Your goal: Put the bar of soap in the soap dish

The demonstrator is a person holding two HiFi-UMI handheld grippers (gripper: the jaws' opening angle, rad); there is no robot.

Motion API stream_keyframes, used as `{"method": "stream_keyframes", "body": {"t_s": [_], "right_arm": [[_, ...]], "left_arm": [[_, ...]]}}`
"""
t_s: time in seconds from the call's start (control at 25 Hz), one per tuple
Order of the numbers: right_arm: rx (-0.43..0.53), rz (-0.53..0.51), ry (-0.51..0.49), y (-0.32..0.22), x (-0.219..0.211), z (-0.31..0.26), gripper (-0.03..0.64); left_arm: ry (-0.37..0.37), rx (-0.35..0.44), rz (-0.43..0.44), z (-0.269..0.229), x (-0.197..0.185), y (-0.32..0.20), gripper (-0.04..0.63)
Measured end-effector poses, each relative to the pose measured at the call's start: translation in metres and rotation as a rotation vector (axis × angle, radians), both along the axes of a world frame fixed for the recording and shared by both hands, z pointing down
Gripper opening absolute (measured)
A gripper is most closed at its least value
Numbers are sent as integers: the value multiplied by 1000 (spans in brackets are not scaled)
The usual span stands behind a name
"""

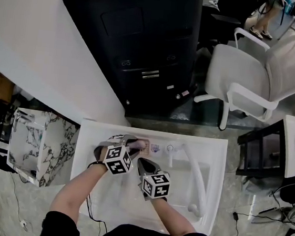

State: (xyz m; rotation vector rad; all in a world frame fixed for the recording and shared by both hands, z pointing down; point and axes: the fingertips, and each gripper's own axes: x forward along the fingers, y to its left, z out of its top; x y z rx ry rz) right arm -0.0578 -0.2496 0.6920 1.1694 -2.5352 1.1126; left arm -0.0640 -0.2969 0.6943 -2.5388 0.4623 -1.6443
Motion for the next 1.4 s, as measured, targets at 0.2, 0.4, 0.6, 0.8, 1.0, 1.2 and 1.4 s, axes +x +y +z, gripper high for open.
{"method": "stream_keyframes", "body": {"t_s": [0.2,0.4,0.6,0.8,1.0,1.2,1.4], "right_arm": [[-3,2,-5,-2,1,0,-5],[-9,4,-12,-3,0,0,-5],[-14,6,-13,-3,0,1,-5],[-19,6,-12,-4,-2,2,-5],[-21,6,-8,-3,-3,2,-5],[-22,-1,0,-1,-4,-1,-5],[-20,-2,0,7,-5,-5,-5]], "left_arm": [[37,10,-33,-9,-1,-6,216],[44,18,-34,-13,-1,-6,216],[53,28,-33,-17,-2,-3,216],[80,54,-56,-26,-6,-3,216],[120,80,-109,-36,-13,-5,215],[162,82,-171,-44,-23,-3,215],[217,105,-247,-55,-35,-3,215]]}}
